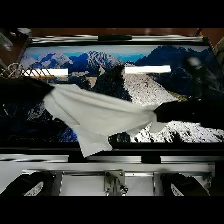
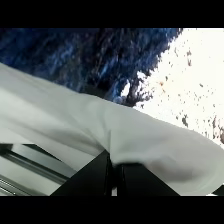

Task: Fold the shirts.

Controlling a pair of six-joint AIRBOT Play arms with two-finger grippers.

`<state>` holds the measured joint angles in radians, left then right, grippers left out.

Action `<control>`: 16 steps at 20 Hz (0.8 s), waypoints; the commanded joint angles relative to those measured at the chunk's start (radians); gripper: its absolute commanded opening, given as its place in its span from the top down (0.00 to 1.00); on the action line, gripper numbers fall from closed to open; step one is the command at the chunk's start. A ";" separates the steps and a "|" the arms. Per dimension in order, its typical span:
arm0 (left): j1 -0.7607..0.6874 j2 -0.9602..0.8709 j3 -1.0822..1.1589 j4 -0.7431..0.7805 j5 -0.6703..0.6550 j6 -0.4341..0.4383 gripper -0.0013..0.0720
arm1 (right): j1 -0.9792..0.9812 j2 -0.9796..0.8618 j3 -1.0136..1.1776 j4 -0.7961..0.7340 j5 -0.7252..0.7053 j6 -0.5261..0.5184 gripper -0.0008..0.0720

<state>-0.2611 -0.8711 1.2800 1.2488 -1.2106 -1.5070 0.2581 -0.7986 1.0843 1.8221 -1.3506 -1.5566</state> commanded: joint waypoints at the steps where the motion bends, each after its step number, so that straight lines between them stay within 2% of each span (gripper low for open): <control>1: 0.001 -0.055 -0.232 0.008 0.177 -0.082 0.95 | 0.000 -0.056 -0.247 0.005 0.265 0.005 0.89; 3: 0.001 -0.137 -0.251 0.001 0.314 -0.132 0.95 | 0.000 -0.158 -0.255 0.024 0.403 0.009 0.89; 6: 0.001 -0.290 -0.251 -0.092 0.460 -0.137 0.95 | -0.001 -0.328 -0.255 0.071 0.563 0.048 0.89; 7: 0.001 -0.338 -0.251 -0.125 0.471 -0.138 0.95 | -0.001 -0.375 -0.255 0.085 0.590 0.079 0.85; 8: 0.002 -0.383 -0.251 -0.166 0.468 -0.141 0.92 | -0.001 -0.412 -0.253 0.109 0.602 0.093 0.72; 9: 0.005 -0.414 -0.250 -0.200 0.455 -0.141 0.68 | -0.002 -0.430 -0.245 0.119 0.596 0.093 0.40; 10: 0.013 -0.430 -0.245 -0.210 0.424 -0.141 0.15 | -0.002 -0.431 -0.230 0.109 0.574 0.086 0.28; 11: 0.033 -0.433 -0.234 -0.209 0.377 -0.137 0.00 | -0.003 -0.419 -0.207 0.068 0.534 0.077 0.28; 14: 0.173 -0.427 -0.157 -0.157 0.095 -0.090 0.00 | -0.061 -0.347 -0.130 -0.121 0.360 0.079 0.27; 15: 0.226 -0.420 -0.138 -0.141 -0.003 -0.071 0.08 | -0.097 -0.320 -0.122 -0.161 0.315 0.077 0.23; 16: 0.270 -0.409 -0.138 -0.142 -0.080 -0.031 0.17 | -0.150 -0.298 -0.122 -0.179 0.269 0.066 0.15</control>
<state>-0.0994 -1.2800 1.1069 1.0916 -1.0416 -1.6001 0.1875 -1.1416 0.9306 1.7641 -0.9443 -1.4818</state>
